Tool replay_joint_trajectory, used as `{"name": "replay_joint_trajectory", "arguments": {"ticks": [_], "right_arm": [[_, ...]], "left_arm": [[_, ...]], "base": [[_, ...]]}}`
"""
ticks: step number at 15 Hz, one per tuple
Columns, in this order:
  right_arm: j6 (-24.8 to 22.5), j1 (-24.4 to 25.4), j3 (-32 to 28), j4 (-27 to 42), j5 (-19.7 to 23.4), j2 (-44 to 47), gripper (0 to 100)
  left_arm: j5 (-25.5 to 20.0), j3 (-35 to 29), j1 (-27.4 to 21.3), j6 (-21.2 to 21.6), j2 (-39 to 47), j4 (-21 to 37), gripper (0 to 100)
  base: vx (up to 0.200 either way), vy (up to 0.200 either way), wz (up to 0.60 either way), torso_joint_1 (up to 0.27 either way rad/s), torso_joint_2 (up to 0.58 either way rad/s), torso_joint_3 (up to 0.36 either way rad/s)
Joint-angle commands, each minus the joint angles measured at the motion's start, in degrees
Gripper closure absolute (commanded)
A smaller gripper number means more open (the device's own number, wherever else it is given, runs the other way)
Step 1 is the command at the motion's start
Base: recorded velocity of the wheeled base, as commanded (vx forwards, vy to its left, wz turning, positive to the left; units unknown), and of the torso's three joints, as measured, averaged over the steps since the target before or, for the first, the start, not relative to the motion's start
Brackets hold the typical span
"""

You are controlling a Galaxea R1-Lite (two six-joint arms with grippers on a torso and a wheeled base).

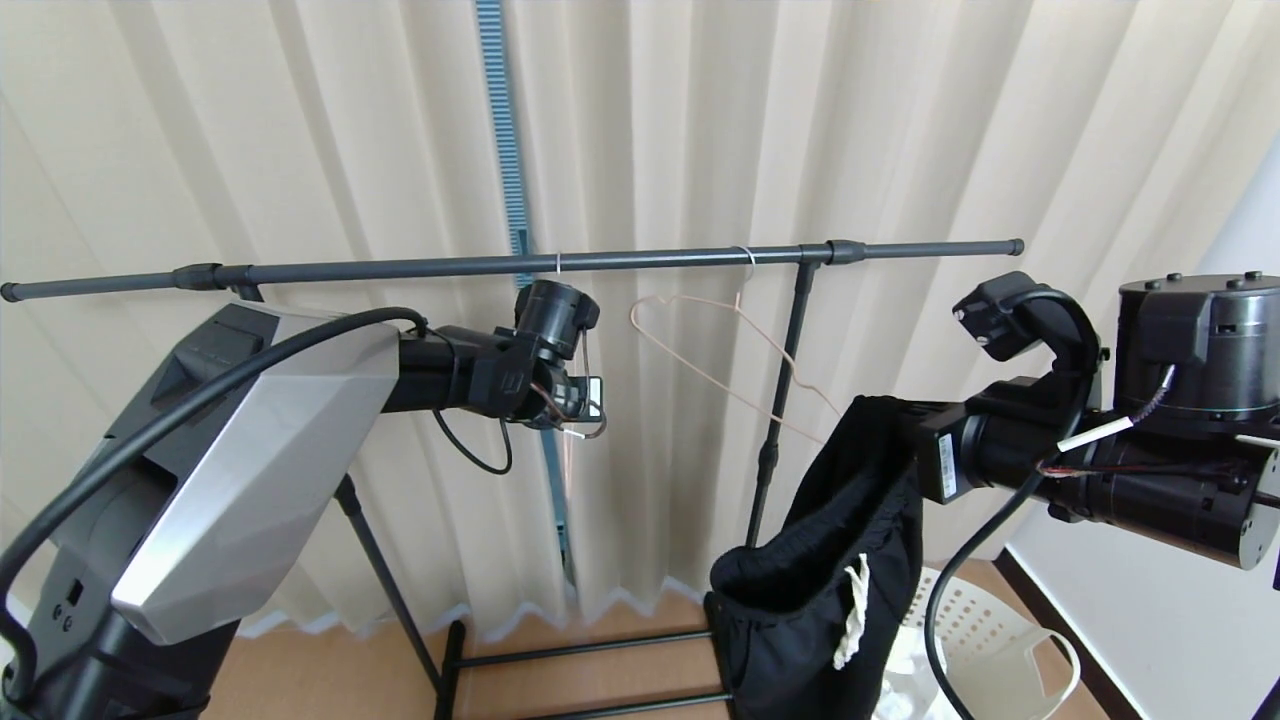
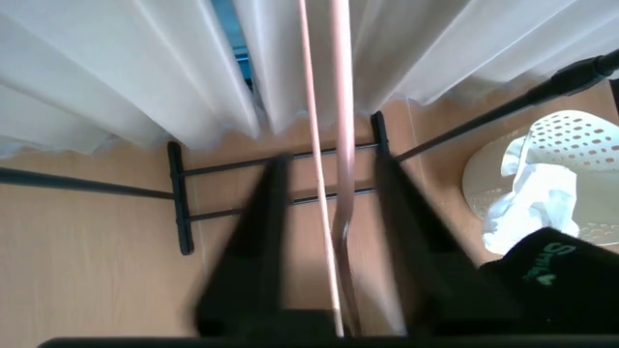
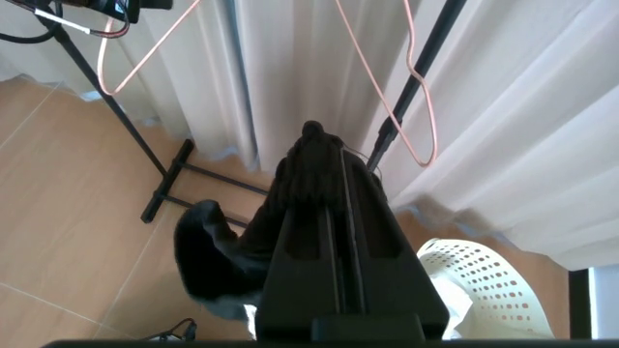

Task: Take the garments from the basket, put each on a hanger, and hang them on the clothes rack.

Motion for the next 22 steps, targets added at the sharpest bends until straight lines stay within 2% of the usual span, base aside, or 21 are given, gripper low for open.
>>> {"name": "replay_joint_trajectory", "arguments": {"ticks": [1, 8, 12, 22], "right_arm": [[-0.02, 0.03, -0.01, -0.01, 0.01, 0.09, 100], [-0.02, 0.03, -0.01, -0.01, 0.01, -0.08, 100], [-0.02, 0.03, -0.01, -0.01, 0.01, -0.26, 100], [-0.02, 0.03, 0.08, -0.01, -0.08, -0.35, 100]], "left_arm": [[0.01, 0.05, -0.05, -0.12, -0.16, 0.02, 100], [0.18, 0.49, -0.05, -0.29, -1.56, 0.02, 100], [1.85, 2.07, -1.36, -0.20, -4.46, 0.02, 100], [2.82, 4.27, -3.39, -0.29, -8.51, -0.07, 100]], "base": [[0.000, 0.000, 0.00, 0.000, 0.00, 0.000], [0.000, 0.000, 0.00, 0.000, 0.00, 0.000], [0.000, 0.000, 0.00, 0.000, 0.00, 0.000], [0.000, 0.000, 0.00, 0.000, 0.00, 0.000]]}}
